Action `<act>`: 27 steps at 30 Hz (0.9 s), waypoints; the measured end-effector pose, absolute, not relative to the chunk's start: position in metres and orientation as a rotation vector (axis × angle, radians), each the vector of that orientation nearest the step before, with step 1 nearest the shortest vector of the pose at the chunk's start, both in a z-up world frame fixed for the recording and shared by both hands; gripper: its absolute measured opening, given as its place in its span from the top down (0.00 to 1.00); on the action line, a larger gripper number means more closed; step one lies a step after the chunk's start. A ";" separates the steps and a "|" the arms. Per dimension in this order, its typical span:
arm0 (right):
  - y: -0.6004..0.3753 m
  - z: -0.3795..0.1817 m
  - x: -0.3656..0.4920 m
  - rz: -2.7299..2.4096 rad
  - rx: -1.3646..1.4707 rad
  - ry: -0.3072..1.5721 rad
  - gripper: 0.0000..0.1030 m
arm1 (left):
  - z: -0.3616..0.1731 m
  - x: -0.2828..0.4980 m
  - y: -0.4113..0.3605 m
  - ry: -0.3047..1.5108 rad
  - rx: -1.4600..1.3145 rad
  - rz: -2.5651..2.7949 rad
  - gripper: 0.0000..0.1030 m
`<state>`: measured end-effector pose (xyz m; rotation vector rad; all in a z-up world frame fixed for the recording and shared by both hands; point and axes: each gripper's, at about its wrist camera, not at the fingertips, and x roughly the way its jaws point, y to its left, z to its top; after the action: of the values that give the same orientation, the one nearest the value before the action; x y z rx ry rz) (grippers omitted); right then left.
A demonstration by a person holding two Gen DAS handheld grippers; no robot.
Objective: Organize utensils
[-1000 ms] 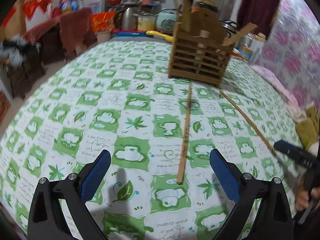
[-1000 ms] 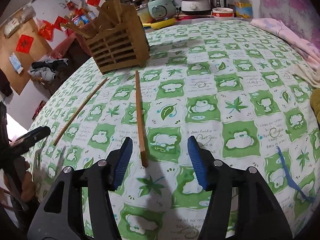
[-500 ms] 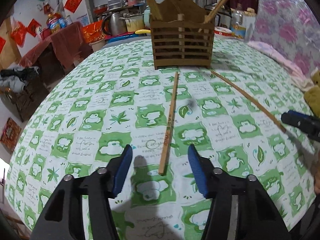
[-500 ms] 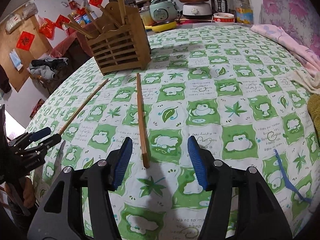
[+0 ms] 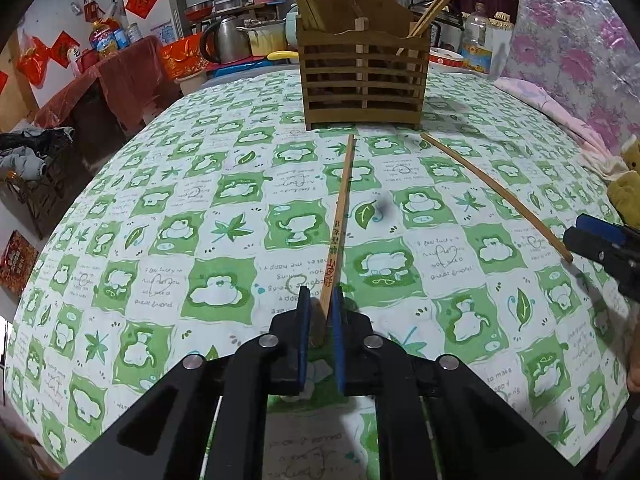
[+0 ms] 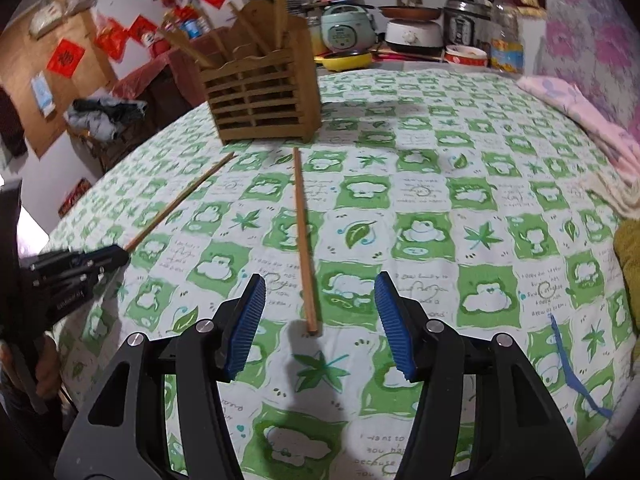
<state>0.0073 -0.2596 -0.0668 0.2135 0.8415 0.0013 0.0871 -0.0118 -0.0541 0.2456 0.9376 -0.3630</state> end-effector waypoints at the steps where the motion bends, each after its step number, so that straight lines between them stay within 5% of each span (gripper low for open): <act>1: -0.258 -0.067 0.008 0.003 0.205 0.847 0.48 | -0.054 0.087 -0.011 0.937 0.248 -0.360 0.88; 7: -0.252 -0.077 0.016 0.020 0.180 0.929 0.84 | -0.054 0.087 -0.012 0.937 0.249 -0.359 0.87; 10: -0.244 -0.078 0.018 0.014 0.127 0.936 0.93 | -0.053 0.086 -0.013 0.935 0.254 -0.365 0.90; 27: -0.242 -0.015 -0.031 -0.018 0.122 0.680 0.94 | 0.006 0.053 -0.001 0.814 0.202 -0.403 0.94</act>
<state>-0.0314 -0.2423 -0.0155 0.1222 0.6796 -0.0181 0.0528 -0.0010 0.0056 0.2025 0.8142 -0.4033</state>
